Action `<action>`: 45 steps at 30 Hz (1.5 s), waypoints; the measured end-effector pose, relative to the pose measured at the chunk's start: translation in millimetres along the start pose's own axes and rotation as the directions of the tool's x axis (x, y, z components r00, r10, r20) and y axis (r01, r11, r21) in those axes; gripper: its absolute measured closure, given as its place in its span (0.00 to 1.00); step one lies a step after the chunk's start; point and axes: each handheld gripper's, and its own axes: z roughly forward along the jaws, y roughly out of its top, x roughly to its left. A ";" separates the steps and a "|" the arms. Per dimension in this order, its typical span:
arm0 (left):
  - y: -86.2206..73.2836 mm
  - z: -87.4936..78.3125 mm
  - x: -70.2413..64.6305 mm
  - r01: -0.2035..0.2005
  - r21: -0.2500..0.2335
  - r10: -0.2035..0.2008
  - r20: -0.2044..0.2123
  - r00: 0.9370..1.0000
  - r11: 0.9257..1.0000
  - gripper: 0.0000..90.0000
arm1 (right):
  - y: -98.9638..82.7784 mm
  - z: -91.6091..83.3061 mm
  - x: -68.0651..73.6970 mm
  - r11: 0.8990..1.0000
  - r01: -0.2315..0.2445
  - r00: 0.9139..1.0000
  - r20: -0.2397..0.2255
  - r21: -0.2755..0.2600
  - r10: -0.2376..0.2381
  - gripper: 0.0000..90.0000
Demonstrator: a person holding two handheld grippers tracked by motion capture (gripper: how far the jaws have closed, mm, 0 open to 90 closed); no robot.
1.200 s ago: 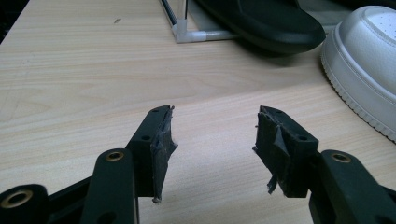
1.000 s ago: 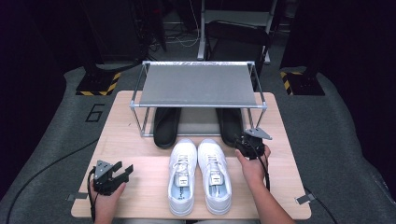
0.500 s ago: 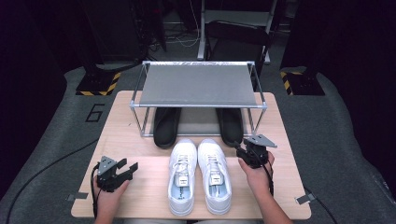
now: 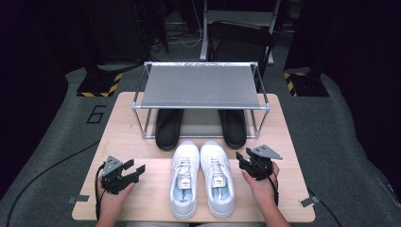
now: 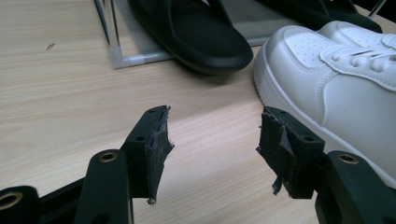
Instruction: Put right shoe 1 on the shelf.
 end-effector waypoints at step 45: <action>27.2 15.8 -80.5 -0.070 0.048 0.059 0.200 0.978 0.996 0.42 | -37.7 -23.8 -8.5 0.999 -0.034 0.999 0.040 -0.038 0.036 0.53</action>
